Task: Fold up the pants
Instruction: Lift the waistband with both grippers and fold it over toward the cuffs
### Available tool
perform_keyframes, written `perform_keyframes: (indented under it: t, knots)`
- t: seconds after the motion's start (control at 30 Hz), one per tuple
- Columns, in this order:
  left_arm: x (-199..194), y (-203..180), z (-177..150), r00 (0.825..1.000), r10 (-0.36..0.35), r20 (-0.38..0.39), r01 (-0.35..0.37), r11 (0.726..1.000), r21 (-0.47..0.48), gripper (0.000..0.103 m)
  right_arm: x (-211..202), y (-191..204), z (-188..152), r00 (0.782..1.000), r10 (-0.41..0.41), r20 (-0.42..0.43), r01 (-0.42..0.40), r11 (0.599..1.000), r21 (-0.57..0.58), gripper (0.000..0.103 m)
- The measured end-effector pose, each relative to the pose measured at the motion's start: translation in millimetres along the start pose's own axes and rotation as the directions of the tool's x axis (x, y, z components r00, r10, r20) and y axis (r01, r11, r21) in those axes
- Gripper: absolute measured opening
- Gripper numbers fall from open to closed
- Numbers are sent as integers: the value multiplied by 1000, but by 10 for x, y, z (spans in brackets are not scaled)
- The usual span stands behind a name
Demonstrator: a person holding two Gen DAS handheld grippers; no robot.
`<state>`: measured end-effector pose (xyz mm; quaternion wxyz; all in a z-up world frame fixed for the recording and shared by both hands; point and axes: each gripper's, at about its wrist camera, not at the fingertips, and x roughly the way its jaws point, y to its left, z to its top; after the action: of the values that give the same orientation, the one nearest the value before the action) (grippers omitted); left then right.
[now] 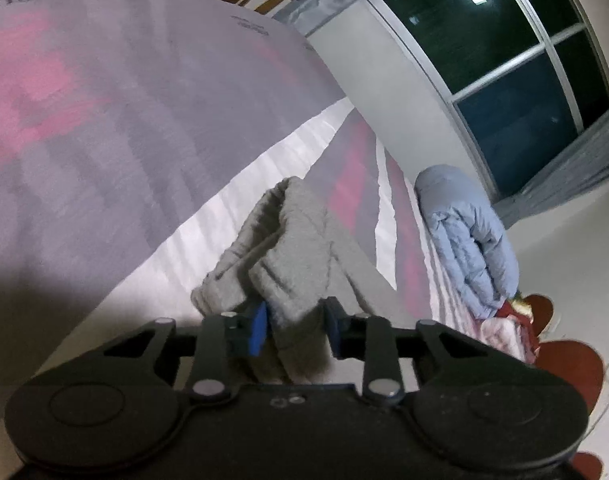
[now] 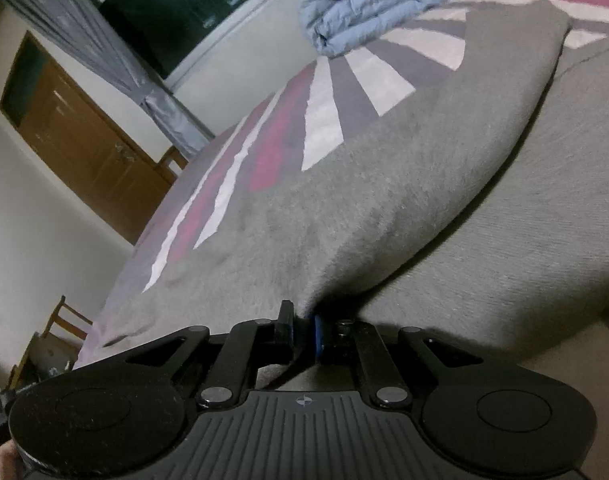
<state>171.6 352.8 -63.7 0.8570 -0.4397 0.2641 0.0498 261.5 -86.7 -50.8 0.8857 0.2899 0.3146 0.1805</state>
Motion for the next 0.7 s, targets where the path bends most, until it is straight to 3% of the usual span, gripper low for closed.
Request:
perform_keyframes:
  t: [0.1, 0.2, 0.27, 0.33, 0.37, 0.4, 0.5, 0.7]
  knots:
    - [13, -101, 115, 1000, -14, 8, 14, 999, 37, 16, 16, 77, 85, 1000, 29, 6, -28, 999, -18, 8]
    - [-139, -281, 267, 994, -72, 85, 64, 994, 88, 15, -171, 224, 175, 989, 119, 83, -115, 992, -49, 8]
    - [-180, -303, 307, 994, -64, 84, 55, 993, 108, 15, -279, 294, 189, 983, 147, 114, -139, 987, -80, 8]
    - [-68, -209, 239, 1000, 25, 10, -26, 993, 118, 15, -248, 271, 112, 990, 113, 89, -103, 989, -104, 8]
    - [12, -138, 163, 996, 86, -37, -80, 988, 135, 15, -159, 223, 46, 997, 64, 44, -58, 991, -123, 8]
    - [39, -70, 102, 994, 100, -54, -92, 986, 137, 15, -69, 148, -18, 1000, 28, 1, -28, 994, -109, 8]
    - [-41, 74, 27, 998, 49, -28, -47, 996, 72, 15, -28, -6, -137, 999, 30, -15, -31, 997, -66, 8]
    - [-109, 94, 50, 997, 74, -33, -71, 994, 89, 20, -9, 15, -92, 999, 25, -30, -28, 996, -80, 8]
